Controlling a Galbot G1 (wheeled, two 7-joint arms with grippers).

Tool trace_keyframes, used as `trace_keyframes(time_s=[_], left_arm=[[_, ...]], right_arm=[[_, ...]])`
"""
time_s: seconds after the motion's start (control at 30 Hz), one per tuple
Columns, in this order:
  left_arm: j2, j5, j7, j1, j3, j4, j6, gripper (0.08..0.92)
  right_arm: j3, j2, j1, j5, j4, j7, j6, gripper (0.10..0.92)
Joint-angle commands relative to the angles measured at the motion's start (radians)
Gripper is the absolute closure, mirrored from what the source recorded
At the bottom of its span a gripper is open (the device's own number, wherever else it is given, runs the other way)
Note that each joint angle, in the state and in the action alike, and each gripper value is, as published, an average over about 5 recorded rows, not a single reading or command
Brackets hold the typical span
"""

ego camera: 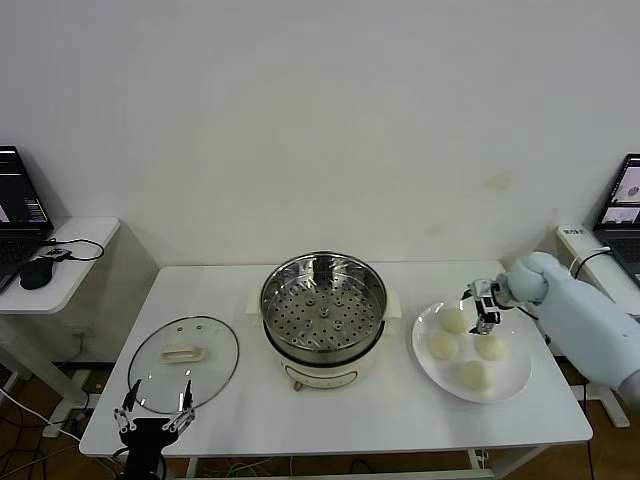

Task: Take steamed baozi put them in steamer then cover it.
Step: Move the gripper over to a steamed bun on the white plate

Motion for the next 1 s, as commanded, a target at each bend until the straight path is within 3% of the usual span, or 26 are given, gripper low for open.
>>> trace_keyframes(time_s=[0.03,0.3,0.73,1.0], left_arm=[[0.000,0.001,0.000,0.000,0.000,0.002,-0.001,0.177],[-0.001,0.002,0.000,-0.001,0.002,0.003,-0.004,0.177],[-0.004,0.005,-0.001,0.004,0.003,0.002,-0.013,0.177],[-0.006,0.003,-0.002,0.007,0.004,-0.005,-0.017,0.177]], right_arm=[[-0.027,0.055,0.027,-0.011,-0.073,-0.003,0.000,0.203],[-0.013,0.067,0.018,-0.026,-0.095,0.003,0.000,0.216],[0.004,0.082,0.013,-0.034,-0.112,0.013,-0.002,0.392],[-0.013,0.069,0.025,-0.006,-0.091,0.008,0.000,0.450]])
